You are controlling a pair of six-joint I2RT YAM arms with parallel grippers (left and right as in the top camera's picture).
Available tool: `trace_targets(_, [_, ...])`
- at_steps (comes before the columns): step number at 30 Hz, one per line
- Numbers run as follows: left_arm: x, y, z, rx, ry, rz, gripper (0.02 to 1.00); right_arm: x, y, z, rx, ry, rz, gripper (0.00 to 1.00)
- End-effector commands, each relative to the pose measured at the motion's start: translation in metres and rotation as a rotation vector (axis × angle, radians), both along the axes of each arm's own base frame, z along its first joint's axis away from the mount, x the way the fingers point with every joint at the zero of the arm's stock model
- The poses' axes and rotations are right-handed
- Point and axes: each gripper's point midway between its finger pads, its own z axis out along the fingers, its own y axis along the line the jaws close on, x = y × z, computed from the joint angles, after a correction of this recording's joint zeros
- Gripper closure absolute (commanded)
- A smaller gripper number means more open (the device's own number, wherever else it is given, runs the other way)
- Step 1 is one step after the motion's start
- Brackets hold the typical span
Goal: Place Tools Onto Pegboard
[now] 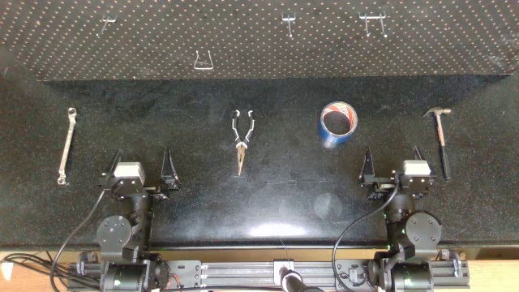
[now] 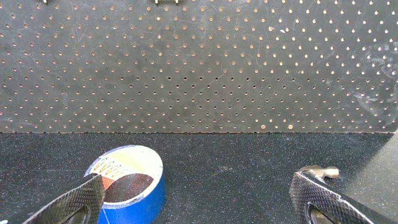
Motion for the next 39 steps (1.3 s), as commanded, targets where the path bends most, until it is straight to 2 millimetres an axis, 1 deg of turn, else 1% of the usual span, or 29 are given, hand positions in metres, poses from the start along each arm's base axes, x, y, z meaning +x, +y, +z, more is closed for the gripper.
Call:
trace_targets(1, [0.0,0.005,-0.002,-0.014,0.005,0.032,0.025,0.0,0.0,-0.001,-0.011,-0.006,-0.003,0.027])
trace_targets(32, [0.0,0.005,-0.002,-0.014,0.005,0.033,0.023,0.0,0.0,-0.001,-0.011,-0.006,-0.003,0.025])
trace_targets(33, [0.0,0.006,-0.003,-0.015,0.016,0.033,0.023,0.0,0.0,-0.001,-0.011,-0.006,-0.003,0.025])
trace_targets(34, [0.002,0.0,-0.004,-0.02,0.058,-0.007,0.025,0.0,0.0,-0.001,-0.011,-0.006,-0.003,0.025])
trace_targets(35, [0.009,-0.011,0.004,-0.04,0.126,-0.086,0.025,0.0,0.0,-0.001,-0.011,-0.006,-0.003,0.025])
trace_targets(36, [0.022,-0.022,0.023,-0.088,0.26,-0.177,0.025,0.0,0.0,-0.001,-0.011,-0.006,-0.003,0.025])
trace_targets(37, [0.032,-0.021,0.041,-0.149,0.416,-0.202,0.025,0.0,0.0,-0.001,-0.011,-0.006,-0.003,0.027])
trace_targets(39, [0.043,-0.007,0.079,-0.246,0.648,-0.167,0.025,0.0,0.0,-0.001,-0.011,-0.006,-0.003,0.025])
